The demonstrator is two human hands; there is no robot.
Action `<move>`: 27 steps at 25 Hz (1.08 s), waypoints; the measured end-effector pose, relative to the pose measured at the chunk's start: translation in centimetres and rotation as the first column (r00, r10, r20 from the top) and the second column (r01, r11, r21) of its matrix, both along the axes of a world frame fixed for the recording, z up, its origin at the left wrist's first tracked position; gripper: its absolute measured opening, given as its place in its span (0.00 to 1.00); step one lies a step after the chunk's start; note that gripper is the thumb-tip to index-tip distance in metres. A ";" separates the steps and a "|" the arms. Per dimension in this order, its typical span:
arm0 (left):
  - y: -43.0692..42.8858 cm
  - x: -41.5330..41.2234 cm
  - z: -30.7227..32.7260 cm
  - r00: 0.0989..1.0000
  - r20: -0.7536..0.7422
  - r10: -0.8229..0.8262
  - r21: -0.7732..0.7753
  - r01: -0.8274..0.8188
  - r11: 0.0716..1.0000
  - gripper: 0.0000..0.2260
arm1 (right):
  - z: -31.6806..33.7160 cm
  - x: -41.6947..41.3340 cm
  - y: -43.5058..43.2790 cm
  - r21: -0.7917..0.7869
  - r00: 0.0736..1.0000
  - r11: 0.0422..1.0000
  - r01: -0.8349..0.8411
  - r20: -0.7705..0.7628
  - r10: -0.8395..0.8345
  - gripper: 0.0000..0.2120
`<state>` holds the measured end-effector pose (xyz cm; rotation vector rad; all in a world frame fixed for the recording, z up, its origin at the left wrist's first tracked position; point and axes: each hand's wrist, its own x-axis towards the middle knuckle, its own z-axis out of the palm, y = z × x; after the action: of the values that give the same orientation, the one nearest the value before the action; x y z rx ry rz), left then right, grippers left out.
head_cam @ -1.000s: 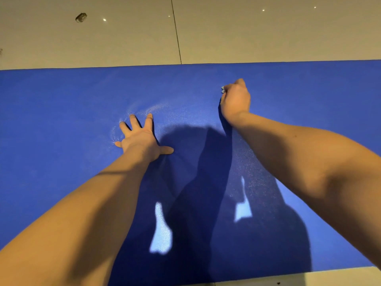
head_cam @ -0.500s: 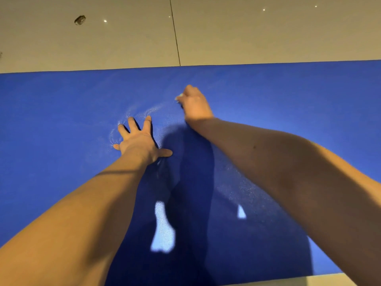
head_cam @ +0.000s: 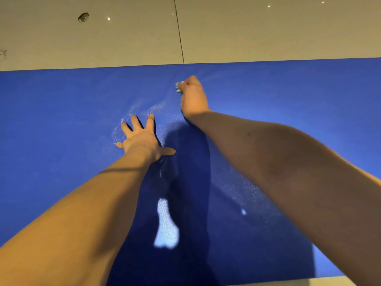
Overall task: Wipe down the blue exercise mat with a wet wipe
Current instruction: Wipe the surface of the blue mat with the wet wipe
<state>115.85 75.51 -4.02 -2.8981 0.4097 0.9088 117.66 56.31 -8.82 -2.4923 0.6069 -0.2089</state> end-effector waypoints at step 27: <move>0.5 -0.1 -0.5 0.999 0.031 -0.009 -0.061 0.011 0.998 0.59 | 2.9 2.9 -6.1 0.332 0.958 0.901 0.278 -0.031 -0.284 0.09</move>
<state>115.78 76.03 -4.54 -2.9583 0.4571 0.8648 120.60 50.19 -5.97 -2.0686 0.9152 -0.2163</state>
